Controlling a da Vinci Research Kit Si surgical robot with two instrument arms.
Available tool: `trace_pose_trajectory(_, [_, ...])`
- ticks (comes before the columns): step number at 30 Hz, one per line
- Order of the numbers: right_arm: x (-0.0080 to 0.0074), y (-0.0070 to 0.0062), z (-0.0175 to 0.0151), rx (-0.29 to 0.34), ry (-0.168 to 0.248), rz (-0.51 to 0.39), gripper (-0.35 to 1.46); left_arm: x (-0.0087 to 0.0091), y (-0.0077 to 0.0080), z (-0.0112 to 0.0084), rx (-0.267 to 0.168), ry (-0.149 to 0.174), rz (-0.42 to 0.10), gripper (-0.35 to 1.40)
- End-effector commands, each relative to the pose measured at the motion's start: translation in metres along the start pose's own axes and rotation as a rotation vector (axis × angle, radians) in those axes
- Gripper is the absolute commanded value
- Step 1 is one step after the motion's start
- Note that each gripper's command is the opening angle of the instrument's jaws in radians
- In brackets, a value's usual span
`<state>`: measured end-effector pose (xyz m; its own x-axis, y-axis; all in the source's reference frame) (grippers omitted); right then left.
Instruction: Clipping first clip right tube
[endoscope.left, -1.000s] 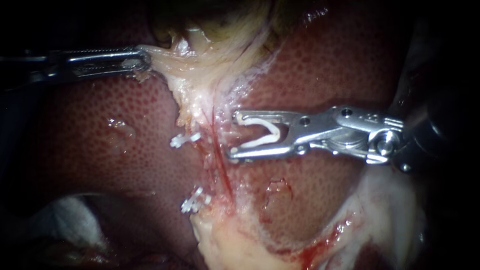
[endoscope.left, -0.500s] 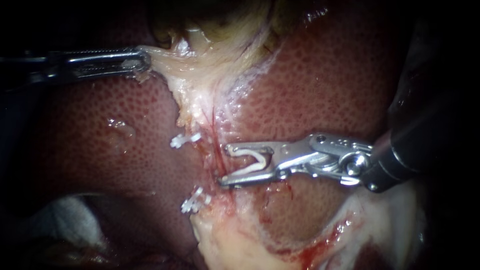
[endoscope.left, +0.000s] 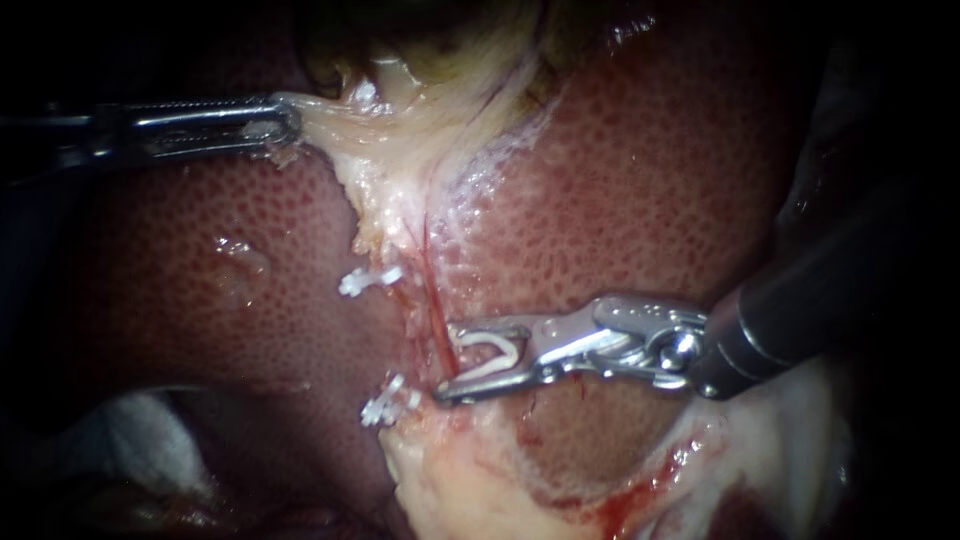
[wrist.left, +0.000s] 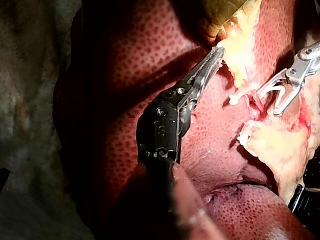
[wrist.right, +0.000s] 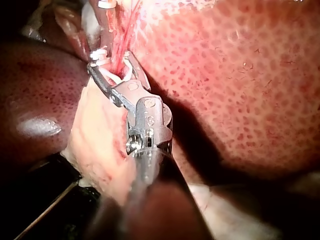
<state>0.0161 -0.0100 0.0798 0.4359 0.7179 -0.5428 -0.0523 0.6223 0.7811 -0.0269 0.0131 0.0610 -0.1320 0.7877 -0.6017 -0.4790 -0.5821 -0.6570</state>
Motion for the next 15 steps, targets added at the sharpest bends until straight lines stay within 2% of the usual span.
trace_pose_trajectory(1, [-0.0002, 0.0000, 0.0003, 0.002, -0.001, 0.001, 0.49, 0.0000, 0.0000, 0.0000, 0.000, 0.000, 0.000, -0.35])
trace_pose_trajectory(5, [-0.0008, 0.0000, 0.0012, 0.021, -0.010, 0.023, 0.48, 0.0000, 0.0001, 0.0000, 0.000, 0.000, 0.000, -0.35])
trace_pose_trajectory(15, [-0.0008, -0.0003, 0.0013, 0.036, -0.019, 0.050, 0.45, 0.0000, 0.0001, 0.0000, -0.002, -0.001, 0.000, -0.35])
